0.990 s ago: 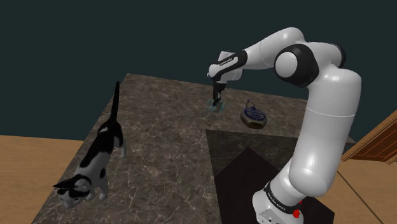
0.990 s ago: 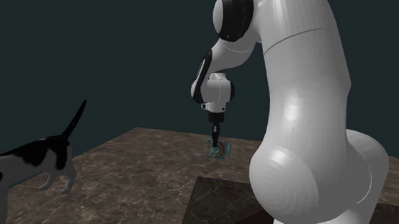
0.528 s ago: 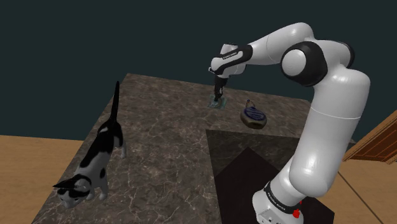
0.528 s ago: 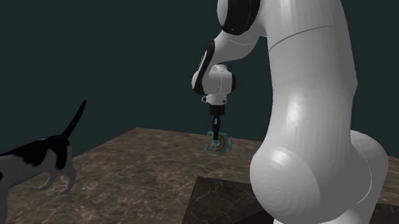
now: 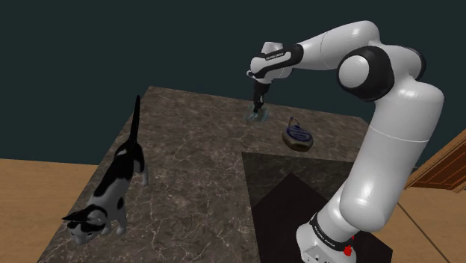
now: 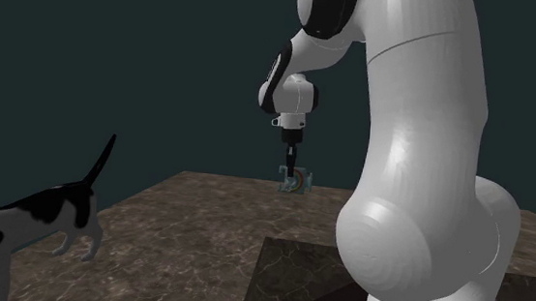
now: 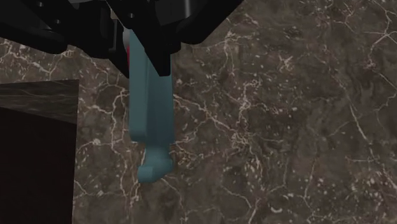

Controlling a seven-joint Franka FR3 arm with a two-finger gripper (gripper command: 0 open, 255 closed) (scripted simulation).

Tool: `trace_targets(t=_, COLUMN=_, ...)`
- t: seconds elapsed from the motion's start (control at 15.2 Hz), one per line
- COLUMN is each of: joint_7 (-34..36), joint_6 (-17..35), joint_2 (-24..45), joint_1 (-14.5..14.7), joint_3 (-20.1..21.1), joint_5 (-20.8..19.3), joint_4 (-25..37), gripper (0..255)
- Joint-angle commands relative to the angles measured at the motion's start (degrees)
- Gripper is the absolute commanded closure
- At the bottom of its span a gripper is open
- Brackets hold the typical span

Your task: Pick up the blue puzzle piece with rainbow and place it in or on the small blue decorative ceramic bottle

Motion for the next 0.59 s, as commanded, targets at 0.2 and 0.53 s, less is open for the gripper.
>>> trace_targets(t=0.2, joint_7=0.36, joint_6=-3.51, joint_2=-1.49, joint_1=0.18, joint_3=-0.22, joint_5=-0.71, joint_4=2.11, gripper=255)
trace_targets(t=0.53, joint_7=0.62, joint_6=-7.03, joint_2=-2.72, joint_1=0.3, joint_3=-0.37, joint_5=-1.28, joint_4=4.5, gripper=255)
